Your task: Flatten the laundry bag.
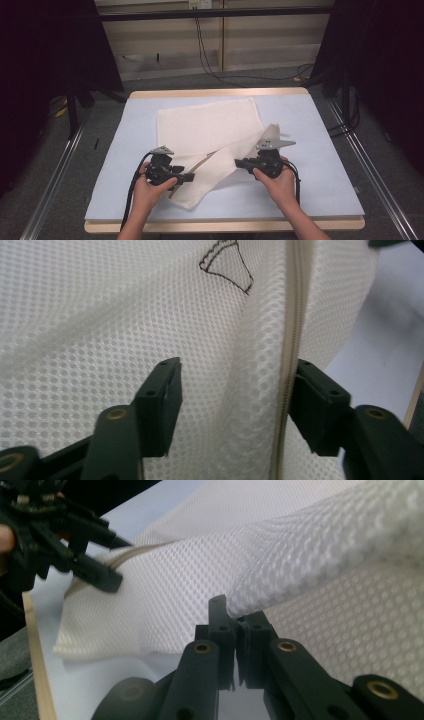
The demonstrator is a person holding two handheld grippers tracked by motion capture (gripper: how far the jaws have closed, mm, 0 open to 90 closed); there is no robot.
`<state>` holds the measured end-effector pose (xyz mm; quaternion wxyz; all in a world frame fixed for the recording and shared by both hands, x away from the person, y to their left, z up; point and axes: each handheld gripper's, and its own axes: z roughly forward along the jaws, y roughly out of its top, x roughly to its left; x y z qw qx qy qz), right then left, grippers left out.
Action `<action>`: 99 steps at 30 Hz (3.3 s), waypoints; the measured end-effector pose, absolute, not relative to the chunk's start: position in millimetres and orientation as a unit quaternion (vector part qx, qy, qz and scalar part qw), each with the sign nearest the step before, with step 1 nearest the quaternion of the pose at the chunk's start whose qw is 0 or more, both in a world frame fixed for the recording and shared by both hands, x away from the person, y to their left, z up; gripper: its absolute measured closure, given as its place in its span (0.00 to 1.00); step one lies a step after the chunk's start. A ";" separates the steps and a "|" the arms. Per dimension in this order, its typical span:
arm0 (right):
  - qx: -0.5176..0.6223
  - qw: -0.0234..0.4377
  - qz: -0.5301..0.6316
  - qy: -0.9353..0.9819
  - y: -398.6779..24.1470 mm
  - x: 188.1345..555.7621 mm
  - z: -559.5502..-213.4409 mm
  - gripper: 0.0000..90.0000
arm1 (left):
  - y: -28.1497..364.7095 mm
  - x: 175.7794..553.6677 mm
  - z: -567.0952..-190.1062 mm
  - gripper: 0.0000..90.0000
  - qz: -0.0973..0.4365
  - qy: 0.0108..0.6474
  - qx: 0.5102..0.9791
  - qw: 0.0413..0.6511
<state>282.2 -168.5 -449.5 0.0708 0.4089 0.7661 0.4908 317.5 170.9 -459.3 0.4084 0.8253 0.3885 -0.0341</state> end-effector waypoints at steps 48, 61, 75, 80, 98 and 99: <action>0.453 0.120 0.440 0.766 -266.2 248.4 -473.0 0.83 | 160.4 323.4 -468.9 0.30 -0.049 0.383 0.836 0.389; 0.481 0.149 0.416 0.757 -302.4 256.0 -471.4 0.79 | 173.3 324.1 -452.4 0.22 -0.052 0.390 0.824 0.407; 0.497 0.172 0.387 0.757 -322.7 261.0 -476.3 0.63 | 185.7 326.5 -450.2 0.19 -0.040 0.405 0.816 0.409; 0.494 0.181 0.401 0.750 -323.4 263.4 -475.6 0.55 | 190.9 327.7 -453.1 0.19 -0.028 0.414 0.816 0.402; 0.459 0.138 0.413 0.774 -304.5 281.0 -481.0 0.49 | 220.0 319.4 -462.7 0.22 0.020 0.464 0.811 0.356; 0.458 0.136 0.413 0.775 -303.8 281.5 -481.5 0.51 | 222.4 318.4 -463.4 0.23 0.023 0.471 0.809 0.351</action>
